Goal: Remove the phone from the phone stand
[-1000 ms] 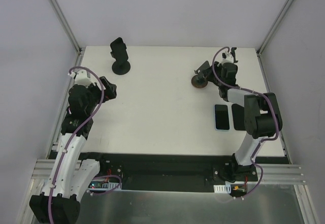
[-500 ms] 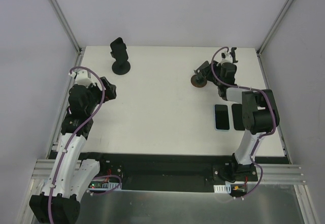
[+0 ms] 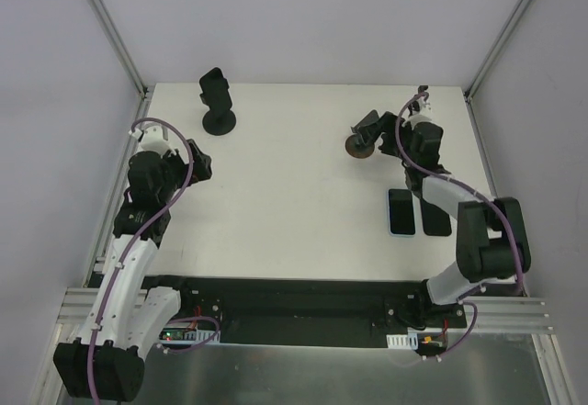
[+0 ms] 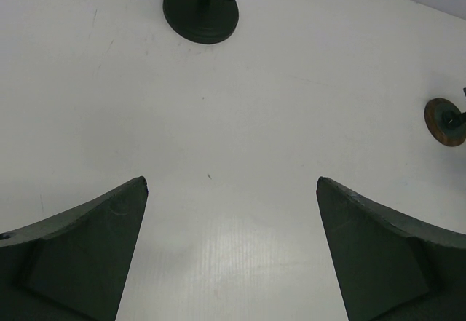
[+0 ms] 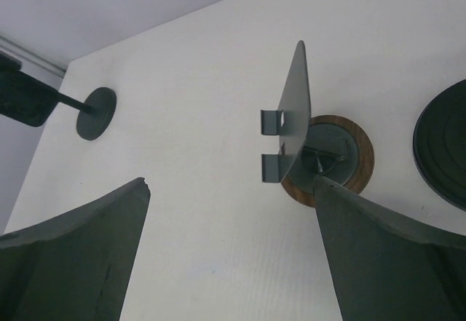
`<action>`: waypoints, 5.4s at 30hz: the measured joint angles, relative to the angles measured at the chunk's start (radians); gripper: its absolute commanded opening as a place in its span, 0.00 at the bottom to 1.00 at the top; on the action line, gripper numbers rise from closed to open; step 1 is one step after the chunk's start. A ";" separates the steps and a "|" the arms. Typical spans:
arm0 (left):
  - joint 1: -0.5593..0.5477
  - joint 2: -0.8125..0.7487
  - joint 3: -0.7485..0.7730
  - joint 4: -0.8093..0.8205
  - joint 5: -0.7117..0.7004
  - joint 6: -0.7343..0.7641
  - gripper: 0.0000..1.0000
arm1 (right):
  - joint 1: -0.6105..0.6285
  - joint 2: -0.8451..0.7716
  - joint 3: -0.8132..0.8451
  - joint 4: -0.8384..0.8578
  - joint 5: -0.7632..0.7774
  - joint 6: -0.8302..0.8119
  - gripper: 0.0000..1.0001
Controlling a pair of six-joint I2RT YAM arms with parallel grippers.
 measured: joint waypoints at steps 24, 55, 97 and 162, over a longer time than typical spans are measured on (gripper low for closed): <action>0.094 0.910 0.703 0.043 0.108 0.138 0.89 | 0.282 -0.743 -0.442 -0.354 0.098 -0.167 0.96; 0.069 0.993 0.808 0.073 0.526 0.320 0.00 | 0.292 -0.693 -0.449 -0.352 0.048 -0.199 0.96; -0.617 0.288 0.270 -0.039 0.678 0.342 0.79 | 0.380 -0.815 -0.094 -0.765 -0.404 -0.428 0.98; -0.605 0.193 0.126 -0.138 0.472 0.498 0.74 | 0.714 -0.378 0.286 -0.996 -0.130 -0.640 0.01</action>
